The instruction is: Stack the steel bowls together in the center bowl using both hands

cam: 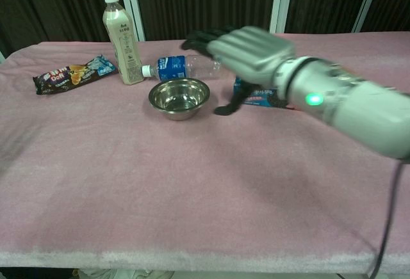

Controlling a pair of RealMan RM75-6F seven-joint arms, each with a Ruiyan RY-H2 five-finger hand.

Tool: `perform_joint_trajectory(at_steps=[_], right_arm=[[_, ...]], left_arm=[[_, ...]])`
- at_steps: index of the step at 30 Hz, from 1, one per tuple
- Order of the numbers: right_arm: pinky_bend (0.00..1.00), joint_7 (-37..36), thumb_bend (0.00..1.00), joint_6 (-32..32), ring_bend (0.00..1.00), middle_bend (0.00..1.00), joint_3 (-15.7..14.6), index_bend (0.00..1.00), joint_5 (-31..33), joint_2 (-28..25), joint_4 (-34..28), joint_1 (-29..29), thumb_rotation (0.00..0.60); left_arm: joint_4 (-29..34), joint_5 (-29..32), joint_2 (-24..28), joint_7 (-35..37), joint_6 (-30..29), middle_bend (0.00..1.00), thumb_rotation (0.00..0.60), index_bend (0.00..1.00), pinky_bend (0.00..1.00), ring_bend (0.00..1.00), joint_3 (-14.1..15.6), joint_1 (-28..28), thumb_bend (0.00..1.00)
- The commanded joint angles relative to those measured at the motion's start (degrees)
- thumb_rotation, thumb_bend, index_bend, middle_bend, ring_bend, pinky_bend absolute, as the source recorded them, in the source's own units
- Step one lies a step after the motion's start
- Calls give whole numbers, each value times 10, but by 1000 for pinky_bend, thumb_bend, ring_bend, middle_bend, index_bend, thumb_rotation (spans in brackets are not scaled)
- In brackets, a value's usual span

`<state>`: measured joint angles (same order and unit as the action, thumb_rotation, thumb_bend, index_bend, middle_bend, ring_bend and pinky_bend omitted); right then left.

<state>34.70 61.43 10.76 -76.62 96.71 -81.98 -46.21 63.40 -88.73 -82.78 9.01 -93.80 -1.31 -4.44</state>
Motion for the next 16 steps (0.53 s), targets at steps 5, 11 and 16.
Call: perform_joint_trajectory(at_steps=[5,11,16], right_arm=[[0,-64,287,258,0,0,-224,0,-148,-312,-215,265,600],[0,-283,287,396,0,0,-227,0,-114,-271,-31,412,600],[0,-306,287,407,0,0,-204,0,-127,-267,-3,425,600]], left_arm=[[55,-8,32,-47,-7,18,600,0,64,0,9,11,381],[163,-46,80,-133,-12,18,600,0,66,0,41,23,381],[180,-45,86,-147,-16,18,600,0,66,0,37,29,382]])
